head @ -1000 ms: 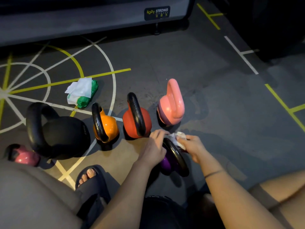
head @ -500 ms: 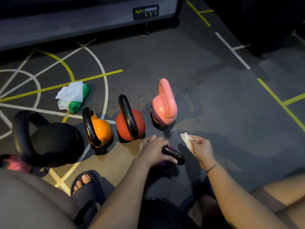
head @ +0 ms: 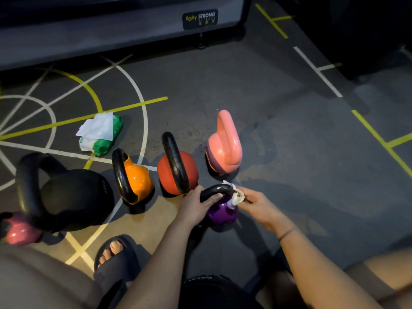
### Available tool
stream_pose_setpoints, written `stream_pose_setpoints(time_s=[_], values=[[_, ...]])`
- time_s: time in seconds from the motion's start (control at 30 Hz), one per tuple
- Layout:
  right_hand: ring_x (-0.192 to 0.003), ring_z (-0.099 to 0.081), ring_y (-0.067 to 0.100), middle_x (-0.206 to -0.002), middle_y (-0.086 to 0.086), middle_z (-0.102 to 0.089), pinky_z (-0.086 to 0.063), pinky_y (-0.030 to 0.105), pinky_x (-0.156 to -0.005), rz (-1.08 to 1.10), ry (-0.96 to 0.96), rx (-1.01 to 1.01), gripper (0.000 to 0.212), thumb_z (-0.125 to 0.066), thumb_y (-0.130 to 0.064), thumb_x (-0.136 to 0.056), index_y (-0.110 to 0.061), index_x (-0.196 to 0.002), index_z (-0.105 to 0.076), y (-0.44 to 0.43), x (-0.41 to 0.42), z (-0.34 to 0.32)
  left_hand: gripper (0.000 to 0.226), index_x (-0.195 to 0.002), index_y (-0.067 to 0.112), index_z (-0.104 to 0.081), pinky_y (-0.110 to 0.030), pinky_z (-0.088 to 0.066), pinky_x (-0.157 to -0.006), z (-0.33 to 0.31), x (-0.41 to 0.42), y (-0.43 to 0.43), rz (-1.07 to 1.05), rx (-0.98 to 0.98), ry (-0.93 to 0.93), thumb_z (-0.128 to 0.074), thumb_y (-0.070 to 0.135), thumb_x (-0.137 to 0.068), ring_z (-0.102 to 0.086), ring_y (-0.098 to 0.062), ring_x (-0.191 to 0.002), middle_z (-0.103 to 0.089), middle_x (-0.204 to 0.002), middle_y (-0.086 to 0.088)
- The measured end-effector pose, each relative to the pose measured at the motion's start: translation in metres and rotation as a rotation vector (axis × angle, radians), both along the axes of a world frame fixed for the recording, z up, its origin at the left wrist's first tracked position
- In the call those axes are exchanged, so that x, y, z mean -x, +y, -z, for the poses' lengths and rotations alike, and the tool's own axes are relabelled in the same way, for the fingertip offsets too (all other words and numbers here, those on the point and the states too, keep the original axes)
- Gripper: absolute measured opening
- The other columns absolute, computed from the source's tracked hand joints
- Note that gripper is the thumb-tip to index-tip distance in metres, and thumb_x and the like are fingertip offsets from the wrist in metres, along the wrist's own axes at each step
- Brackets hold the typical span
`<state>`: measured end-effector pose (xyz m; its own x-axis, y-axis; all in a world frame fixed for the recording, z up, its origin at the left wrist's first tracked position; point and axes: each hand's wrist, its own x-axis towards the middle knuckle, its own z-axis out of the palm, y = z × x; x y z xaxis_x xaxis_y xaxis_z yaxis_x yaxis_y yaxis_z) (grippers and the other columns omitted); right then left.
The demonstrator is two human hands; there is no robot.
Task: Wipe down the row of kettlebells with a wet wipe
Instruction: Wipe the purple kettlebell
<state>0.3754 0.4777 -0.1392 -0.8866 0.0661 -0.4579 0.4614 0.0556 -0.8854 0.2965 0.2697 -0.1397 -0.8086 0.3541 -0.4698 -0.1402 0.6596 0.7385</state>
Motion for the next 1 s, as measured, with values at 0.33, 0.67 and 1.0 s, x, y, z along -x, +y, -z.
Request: stream_pose_setpoints(time_s=[0.33,0.67,1.0], values=[[-0.076,-0.061,0.003,-0.083,-0.007,-0.068,-0.050,0.015,-0.068,0.219,-0.140,-0.093,0.037,-0.081,0.005,-0.074,-0.018,-0.097,-0.061,-0.025,0.012,0.012,0.077,-0.113,0.030,-0.064,-0.040,-0.047,-0.097,-0.005,-0.007,0.009,0.165,0.074,0.098,-0.043,0.088,-0.068,-0.061,-0.021,-0.110,-0.070,-0.114,0.005],[-0.059,-0.049,0.007,-0.061,-0.006,-0.057,-0.042,0.027,-0.058,0.278,0.045,-0.484,0.007,-0.062,-0.016,-0.069,-0.013,-0.068,-0.055,-0.035,0.015,0.003,0.040,-0.111,0.020,-0.051,-0.045,-0.044,-0.096,-0.016,-0.006,0.028,0.337,0.281,0.189,-0.058,0.056,-0.094,-0.051,-0.030,-0.120,-0.060,-0.122,-0.004],[-0.093,-0.060,0.011,-0.098,-0.011,-0.066,-0.039,0.019,-0.077,0.254,-0.046,-0.583,0.028,-0.074,-0.007,-0.079,-0.019,-0.104,-0.071,-0.025,0.003,0.014,0.028,-0.114,0.021,-0.050,-0.048,-0.043,-0.101,-0.018,-0.003,0.032,0.384,0.275,0.166,-0.060,0.042,-0.097,-0.049,-0.032,-0.122,-0.059,-0.124,-0.007]])
